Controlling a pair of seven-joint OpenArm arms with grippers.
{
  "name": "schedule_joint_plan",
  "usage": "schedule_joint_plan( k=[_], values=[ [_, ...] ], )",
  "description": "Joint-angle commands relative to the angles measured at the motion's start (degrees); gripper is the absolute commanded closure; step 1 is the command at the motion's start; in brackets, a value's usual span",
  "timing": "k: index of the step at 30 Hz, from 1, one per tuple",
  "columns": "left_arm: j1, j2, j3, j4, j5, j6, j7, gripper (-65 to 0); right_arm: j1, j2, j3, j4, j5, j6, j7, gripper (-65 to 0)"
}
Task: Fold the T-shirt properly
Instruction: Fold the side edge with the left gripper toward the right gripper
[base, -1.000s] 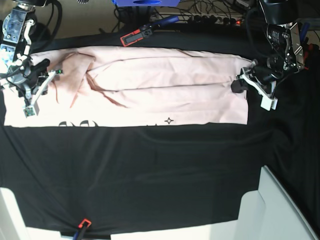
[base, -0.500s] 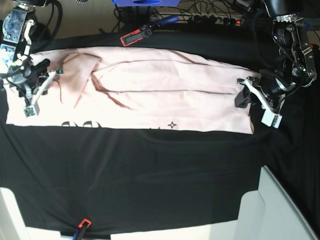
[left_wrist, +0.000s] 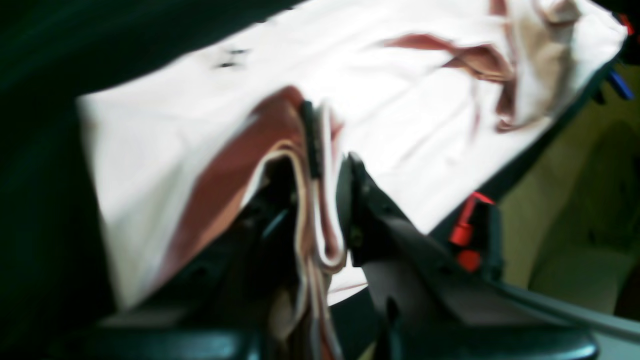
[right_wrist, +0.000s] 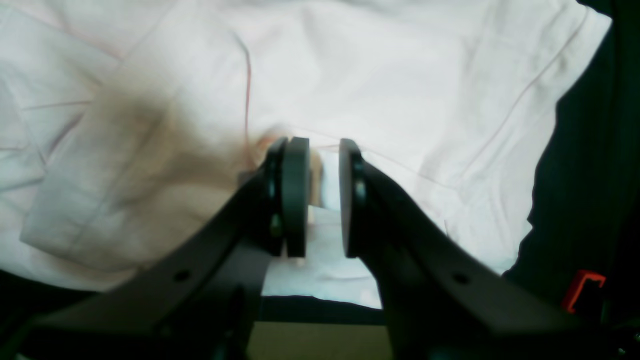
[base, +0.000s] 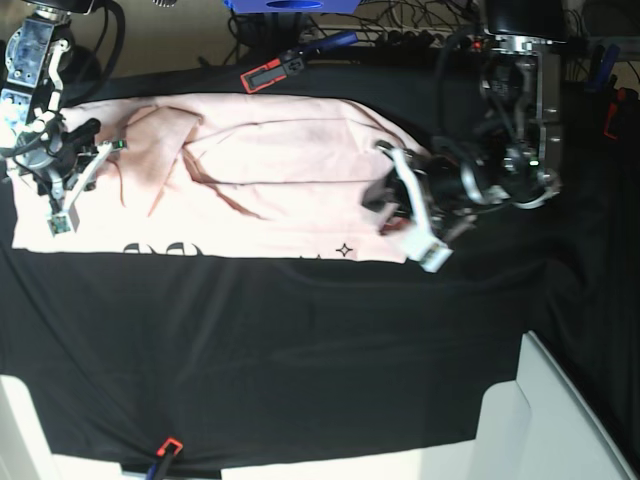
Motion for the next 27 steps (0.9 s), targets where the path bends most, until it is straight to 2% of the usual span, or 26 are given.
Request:
schedule_joint_plan(
  k=[1,4,7,14,18,22,27],
  values=[
    [-1.27,0.49,1.36,0.72,-1.65,-0.52,-1.14,0.0,0.49,0.65,0.15,0.78,0.14,-0.11,0.91,-10.4],
    [-1.71,1.37,5.93,0.81,-1.65,4.01,-1.49,0.0,0.49,0.65,0.15,0.78,0.14,-0.11,0.91,-10.4],
    [-3.73,2.69,10.15,0.72,-1.74,5.68,-1.58,0.0,0.49,0.65,0.15,0.78,0.14,-0.11,0.91,-10.4],
    [-5.76,6.12,15.16,0.37,-1.65,6.03,-1.23,0.0,0.4,0.65,0.15,0.78,0.14,-0.11,0.91,-10.4],
    [-7.51,8.14,17.71,-4.73,-1.65,6.03,-1.32,0.0,0.31,0.65,0.15,0.78,0.14,-0.11,0.82,-10.4],
    [-8.74,9.63,17.97,-9.48,-1.65,6.03,-1.84,0.0,0.22,0.65,0.15,0.78,0.14,-0.11,0.73,-10.4],
    [-9.01,10.16,18.24,-10.44,-1.57,6.03,-3.69,0.0,0.22,0.65,0.15,0.78,0.14,-0.11,0.73,-10.4]
  ],
)
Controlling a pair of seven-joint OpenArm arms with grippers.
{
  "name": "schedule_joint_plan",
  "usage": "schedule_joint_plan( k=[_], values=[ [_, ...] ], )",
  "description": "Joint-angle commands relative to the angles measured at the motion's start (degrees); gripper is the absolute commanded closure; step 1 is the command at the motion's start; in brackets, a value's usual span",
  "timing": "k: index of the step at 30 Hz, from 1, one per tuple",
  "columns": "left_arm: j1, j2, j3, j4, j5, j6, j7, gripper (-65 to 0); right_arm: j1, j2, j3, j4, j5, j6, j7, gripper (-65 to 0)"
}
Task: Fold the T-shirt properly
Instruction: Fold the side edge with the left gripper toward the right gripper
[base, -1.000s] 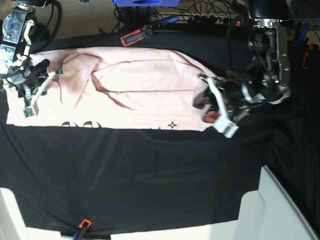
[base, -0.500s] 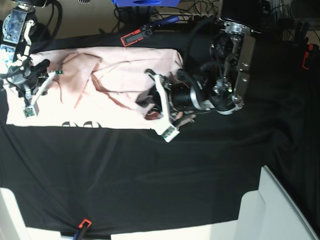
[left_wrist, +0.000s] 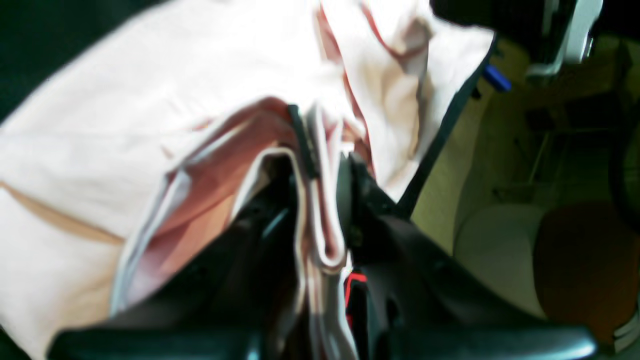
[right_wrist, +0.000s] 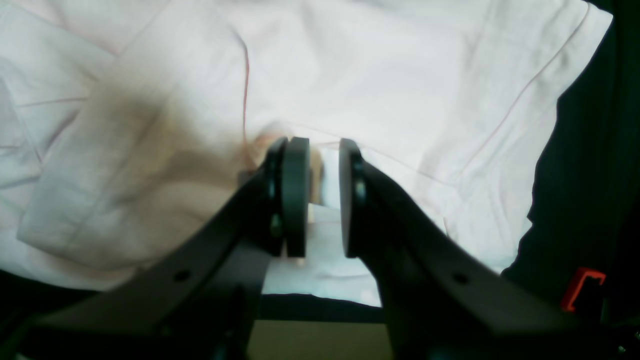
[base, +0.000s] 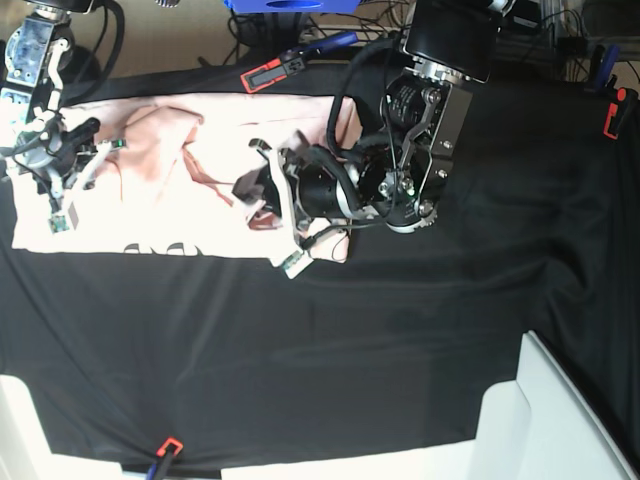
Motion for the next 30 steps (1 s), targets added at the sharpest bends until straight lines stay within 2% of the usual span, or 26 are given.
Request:
schedule_joint_plan(
  k=[1,5,8,16,30],
  values=[
    [-0.83,0.63,0.1,0.97,-1.37,-0.3,-1.22,0.0,0.38,0.52,0.15,0.8,0.16,-0.11,0.77,-10.4],
    [-1.8,0.72,0.18,0.88,-1.37,-0.3,-1.22,0.0,0.55,0.43,0.15,0.8,0.16,-0.11,0.86,-10.4],
    [-2.15,2.12,0.1,0.88,-1.46,-0.3,-1.13,0.0,0.64,-0.27,0.06,0.8,0.16,-0.11,0.86,-10.4],
    [-3.38,2.3,0.27,0.88,-1.63,-0.3,-0.96,0.0,0.64,-0.62,0.06,0.8,0.16,-0.11,0.86,-10.4],
    [-5.84,5.64,0.62,-6.86,-1.63,-0.48,-0.96,0.0,0.64,-0.53,0.06,0.8,0.16,-0.11,0.86,-10.4]
  ],
)
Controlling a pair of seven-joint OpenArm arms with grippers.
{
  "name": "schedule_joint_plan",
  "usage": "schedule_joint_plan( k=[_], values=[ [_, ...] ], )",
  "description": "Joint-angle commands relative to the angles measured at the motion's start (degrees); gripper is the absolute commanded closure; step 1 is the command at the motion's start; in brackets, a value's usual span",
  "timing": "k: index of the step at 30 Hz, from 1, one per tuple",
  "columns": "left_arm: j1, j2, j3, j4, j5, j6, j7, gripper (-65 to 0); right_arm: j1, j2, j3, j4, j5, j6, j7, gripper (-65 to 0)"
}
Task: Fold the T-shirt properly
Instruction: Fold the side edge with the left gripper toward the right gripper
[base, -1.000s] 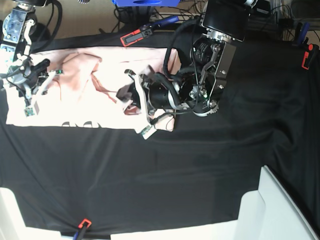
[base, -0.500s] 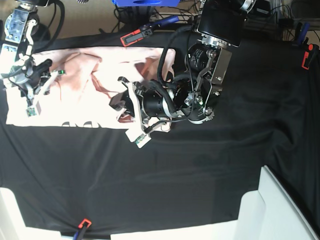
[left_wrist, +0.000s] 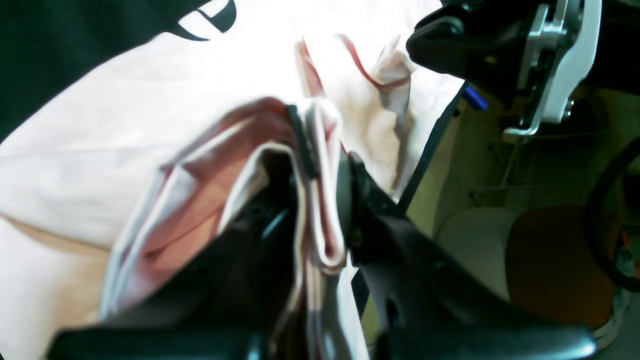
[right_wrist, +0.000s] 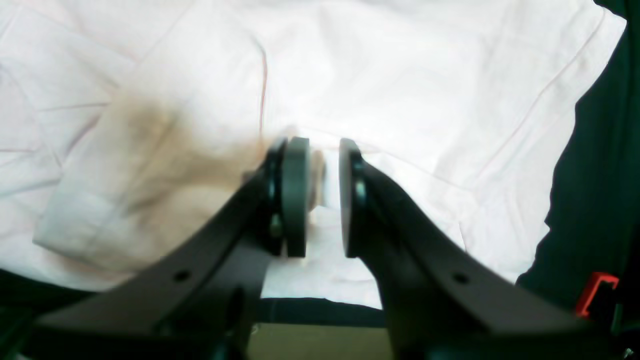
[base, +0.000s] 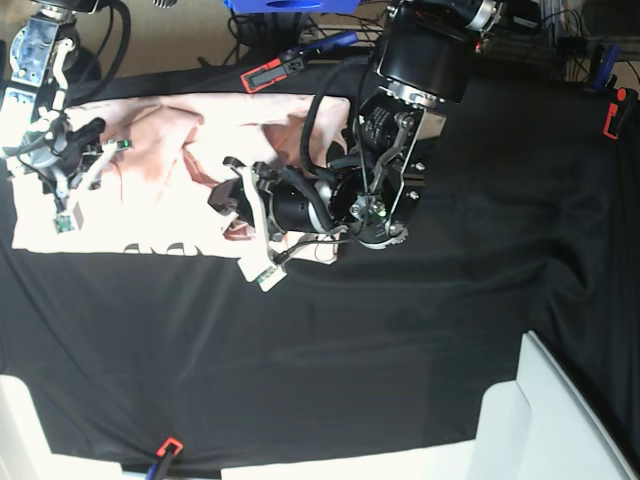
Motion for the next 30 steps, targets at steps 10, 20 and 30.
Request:
schedule_joint_plan(
  k=[10,20,30],
  values=[
    [-4.77,2.3,9.44,-1.67,-1.81,-0.48,-1.37,-26.2,0.31,0.56,0.17,0.8,0.14,-0.09,0.84,-10.6],
    [-5.83,2.13,9.18,-0.18,-1.81,-0.48,-1.37,-28.9,0.31,0.73,0.17,0.89,0.14,-0.09,0.84,-10.7],
    [-6.97,-11.15,1.09,8.62,-1.37,-0.39,-1.46,-4.7,-0.74,3.11,-5.37,9.68,-0.03,4.21,-2.41,-11.0]
  ],
)
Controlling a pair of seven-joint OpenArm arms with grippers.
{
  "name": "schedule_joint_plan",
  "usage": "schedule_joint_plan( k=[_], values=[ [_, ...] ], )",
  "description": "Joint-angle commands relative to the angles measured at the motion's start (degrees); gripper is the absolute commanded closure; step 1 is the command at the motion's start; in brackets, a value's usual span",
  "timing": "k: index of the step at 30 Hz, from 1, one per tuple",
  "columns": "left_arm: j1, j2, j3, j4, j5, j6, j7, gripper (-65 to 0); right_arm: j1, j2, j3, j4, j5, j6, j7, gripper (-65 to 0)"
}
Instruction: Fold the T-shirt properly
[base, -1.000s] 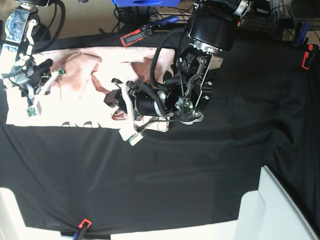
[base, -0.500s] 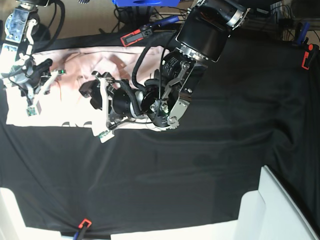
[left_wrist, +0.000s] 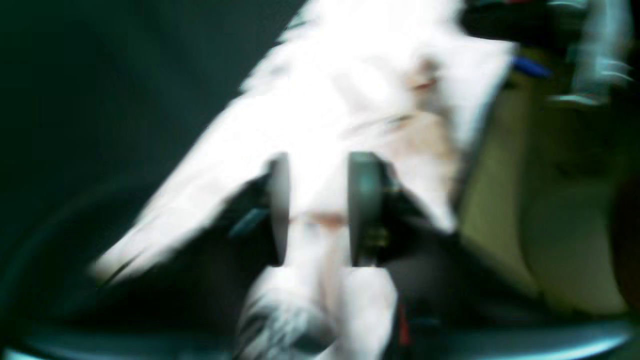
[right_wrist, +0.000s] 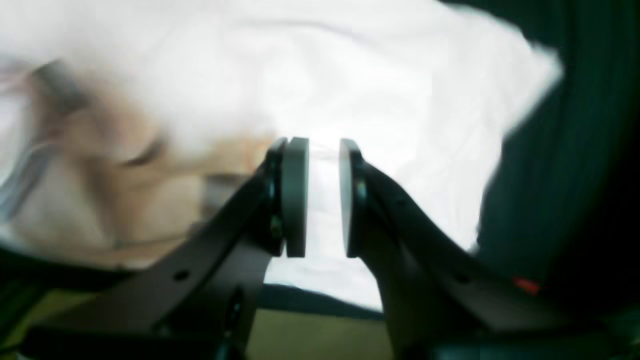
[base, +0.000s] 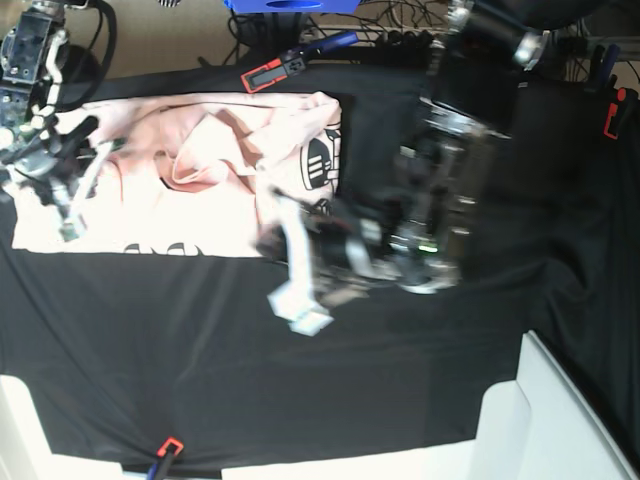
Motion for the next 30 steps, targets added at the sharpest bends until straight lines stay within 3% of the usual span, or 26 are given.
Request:
schedule_joint_plan(
  k=[1,6,9,11,15,19,23,26,27,30],
  values=[
    [-1.0,-1.41,-2.8,0.44,-1.15,-0.2,-1.05,0.0,0.28,1.36,-1.38,2.32,0.42,0.02,0.4,-11.0],
    [2.96,-10.2,-14.31,-2.73,-0.8,-0.2,-1.05,0.0,0.28,6.38,-11.05,2.85,-2.65,-0.07,0.4,-11.0],
    [5.42,-13.98,-18.53,-3.25,4.83,-0.2,-1.13,0.0,0.46,8.49,-18.96,2.94,-13.82,-0.07,0.49,-11.0],
    [7.09,-14.68,-20.38,-3.25,11.69,-0.2,-1.13,0.0,0.81,8.31,-22.56,2.85,-23.66,-0.16,1.72,-11.0],
    [10.52,-13.98,-22.4,-3.08,25.93,-0.46,-1.31,0.0,0.19,4.88,-28.1,2.67,-43.0,-0.16,5.15,-11.2],
    [12.63,-13.01,-24.51,-3.08,28.65,-0.46,-1.31,0.0,-0.6,3.12,-34.61,2.58,-56.37,0.19,6.03,-13.8],
    [12.98,-13.01,-26.36,-3.08,28.56,-0.46,-1.31,0.0,-3.5,3.12,-41.99,2.58,-60.85,0.55,6.03,-28.3],
    [12.98,-13.01,-26.62,-3.08,28.56,-0.46,-1.31,0.0,-5.08,3.12,-44.19,2.85,-60.94,6.88,6.03,-39.5],
    [12.98,-13.01,-26.62,-3.08,28.56,-0.46,-1.31,0.0,-5.43,2.95,-44.19,2.94,-60.94,6.92,6.12,-42.2],
    [12.98,-12.92,-26.62,-3.17,28.56,-0.46,-1.31,0.0,-5.35,0.75,-43.84,3.02,-61.11,6.92,6.29,-43.2]
  ],
)
